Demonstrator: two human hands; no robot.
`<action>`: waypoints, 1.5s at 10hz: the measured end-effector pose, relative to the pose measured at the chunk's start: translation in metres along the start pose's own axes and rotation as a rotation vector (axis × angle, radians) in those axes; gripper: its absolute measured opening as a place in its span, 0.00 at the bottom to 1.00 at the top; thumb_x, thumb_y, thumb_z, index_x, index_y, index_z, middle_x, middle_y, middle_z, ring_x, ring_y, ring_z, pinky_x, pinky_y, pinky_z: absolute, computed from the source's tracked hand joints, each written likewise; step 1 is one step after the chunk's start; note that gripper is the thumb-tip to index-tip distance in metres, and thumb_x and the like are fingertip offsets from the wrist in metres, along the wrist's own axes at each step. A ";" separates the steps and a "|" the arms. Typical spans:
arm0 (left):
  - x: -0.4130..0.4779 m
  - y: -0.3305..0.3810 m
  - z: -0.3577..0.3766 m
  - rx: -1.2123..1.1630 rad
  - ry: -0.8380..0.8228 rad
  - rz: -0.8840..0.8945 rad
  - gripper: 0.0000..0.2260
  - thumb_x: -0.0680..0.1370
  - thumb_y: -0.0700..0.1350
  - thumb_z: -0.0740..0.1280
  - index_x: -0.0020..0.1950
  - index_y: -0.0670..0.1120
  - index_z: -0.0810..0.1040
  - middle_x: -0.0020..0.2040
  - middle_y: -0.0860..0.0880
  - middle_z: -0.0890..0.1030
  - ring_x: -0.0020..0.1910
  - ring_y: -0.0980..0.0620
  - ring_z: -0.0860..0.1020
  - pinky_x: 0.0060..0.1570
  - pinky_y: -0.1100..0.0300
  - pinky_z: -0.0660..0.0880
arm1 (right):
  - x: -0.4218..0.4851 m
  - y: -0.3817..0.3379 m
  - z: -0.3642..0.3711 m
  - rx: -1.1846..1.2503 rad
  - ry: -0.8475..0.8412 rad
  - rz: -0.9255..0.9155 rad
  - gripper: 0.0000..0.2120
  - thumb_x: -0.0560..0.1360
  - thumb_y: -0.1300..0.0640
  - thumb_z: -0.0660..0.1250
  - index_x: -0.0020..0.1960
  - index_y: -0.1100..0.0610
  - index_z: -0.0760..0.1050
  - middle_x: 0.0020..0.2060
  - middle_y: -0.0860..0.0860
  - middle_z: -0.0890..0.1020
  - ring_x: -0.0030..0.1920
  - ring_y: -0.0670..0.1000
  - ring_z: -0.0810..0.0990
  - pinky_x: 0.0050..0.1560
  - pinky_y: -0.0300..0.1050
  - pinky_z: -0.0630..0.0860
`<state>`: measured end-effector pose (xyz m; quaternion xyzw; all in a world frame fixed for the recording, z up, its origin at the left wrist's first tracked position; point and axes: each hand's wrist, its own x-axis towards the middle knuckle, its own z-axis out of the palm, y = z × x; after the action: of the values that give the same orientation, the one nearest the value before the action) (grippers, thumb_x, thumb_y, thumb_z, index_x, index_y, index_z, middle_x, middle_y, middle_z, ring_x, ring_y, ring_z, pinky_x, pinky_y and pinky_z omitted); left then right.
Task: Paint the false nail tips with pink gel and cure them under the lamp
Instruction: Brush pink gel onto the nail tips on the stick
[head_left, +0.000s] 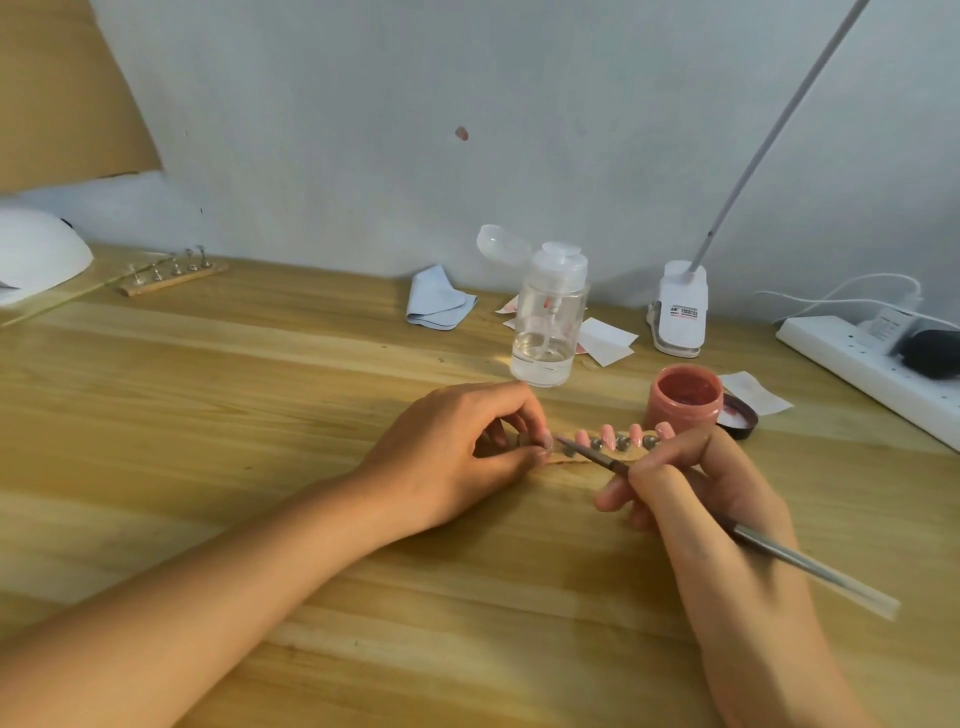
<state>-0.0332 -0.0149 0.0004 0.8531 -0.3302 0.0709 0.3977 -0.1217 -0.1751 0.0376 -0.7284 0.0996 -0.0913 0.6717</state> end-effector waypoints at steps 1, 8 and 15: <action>0.000 0.000 0.000 -0.012 -0.001 0.000 0.08 0.73 0.46 0.74 0.43 0.58 0.78 0.43 0.62 0.81 0.41 0.58 0.78 0.40 0.63 0.72 | -0.015 0.004 -0.002 0.021 0.044 -0.134 0.09 0.75 0.75 0.61 0.38 0.66 0.67 0.26 0.57 0.82 0.31 0.50 0.74 0.48 0.48 0.71; -0.002 0.001 -0.001 0.031 -0.020 0.009 0.11 0.72 0.49 0.74 0.53 0.59 0.79 0.48 0.63 0.81 0.48 0.58 0.78 0.49 0.58 0.76 | -0.005 0.019 -0.019 0.117 0.413 -0.588 0.04 0.78 0.55 0.66 0.50 0.49 0.71 0.39 0.46 0.80 0.35 0.51 0.75 0.36 0.39 0.74; -0.003 0.002 -0.001 -0.070 -0.074 -0.089 0.18 0.73 0.47 0.76 0.59 0.62 0.76 0.51 0.63 0.83 0.55 0.69 0.78 0.58 0.71 0.70 | 0.011 0.029 -0.060 -0.434 0.549 -0.780 0.16 0.78 0.61 0.62 0.64 0.50 0.69 0.50 0.37 0.80 0.49 0.45 0.81 0.47 0.51 0.77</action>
<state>-0.0367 -0.0142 0.0013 0.8545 -0.3087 0.0101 0.4178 -0.1276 -0.2383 0.0135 -0.7831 0.0100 -0.4994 0.3704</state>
